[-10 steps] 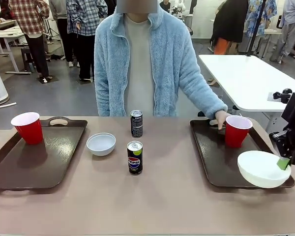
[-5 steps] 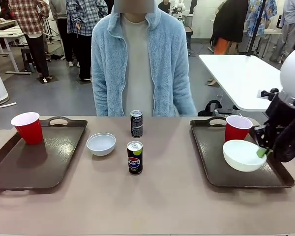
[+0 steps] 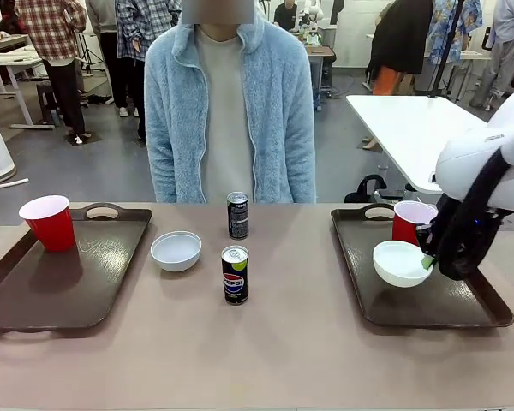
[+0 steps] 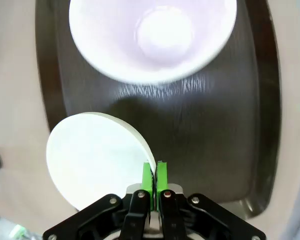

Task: Prepare tableware on both trays.
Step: Pick up a Picnic Bowl from the table and place it on a Handle tray.

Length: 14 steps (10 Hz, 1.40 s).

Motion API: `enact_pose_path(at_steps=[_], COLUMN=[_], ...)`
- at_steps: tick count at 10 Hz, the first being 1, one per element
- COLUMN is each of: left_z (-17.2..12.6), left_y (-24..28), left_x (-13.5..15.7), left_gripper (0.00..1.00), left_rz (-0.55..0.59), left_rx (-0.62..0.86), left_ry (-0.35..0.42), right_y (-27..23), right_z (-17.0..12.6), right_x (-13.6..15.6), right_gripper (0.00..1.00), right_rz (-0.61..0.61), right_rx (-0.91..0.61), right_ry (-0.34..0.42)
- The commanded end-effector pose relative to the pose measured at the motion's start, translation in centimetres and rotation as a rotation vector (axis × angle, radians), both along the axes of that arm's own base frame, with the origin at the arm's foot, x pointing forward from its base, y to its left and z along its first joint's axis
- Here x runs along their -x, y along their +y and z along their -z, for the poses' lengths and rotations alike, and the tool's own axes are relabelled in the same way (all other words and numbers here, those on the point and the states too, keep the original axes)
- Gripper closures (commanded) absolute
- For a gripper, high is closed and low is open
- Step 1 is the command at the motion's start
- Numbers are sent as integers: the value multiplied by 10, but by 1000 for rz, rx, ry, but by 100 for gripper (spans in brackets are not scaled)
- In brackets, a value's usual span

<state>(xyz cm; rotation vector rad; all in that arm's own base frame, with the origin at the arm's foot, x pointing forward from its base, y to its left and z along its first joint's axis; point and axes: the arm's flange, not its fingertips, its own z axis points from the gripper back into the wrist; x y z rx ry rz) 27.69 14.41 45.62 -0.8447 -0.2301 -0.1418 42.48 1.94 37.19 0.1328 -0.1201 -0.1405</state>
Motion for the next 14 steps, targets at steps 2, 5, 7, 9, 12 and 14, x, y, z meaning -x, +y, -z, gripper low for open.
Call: enact_pose_path(at_steps=[2,5,7,9,12,14], left_z=[-1,-1,-1,-1,-1,-1], left_y=[0,0,0,0,0,0], left_x=[1,1,1,1,1,1], left_gripper=[0,0,0,0,0,0], left_rz=[1,1,1,1,1,1], left_rx=[14,14,14,14,14,14], left_ry=[-2,-2,-2,-2,-2,-2], right_y=[4,9,26,40,63,59], right_z=[19,13,-11,-40,-84,-79], right_x=[-22,-11,21,44,78,67], right_gripper=[59,0,12,0,0,0], right_rz=[37,17,-42,-85,-144,-146], right_rx=[-28,-7,45,93,150,120], right_ry=[49,84,79,79,34,49])
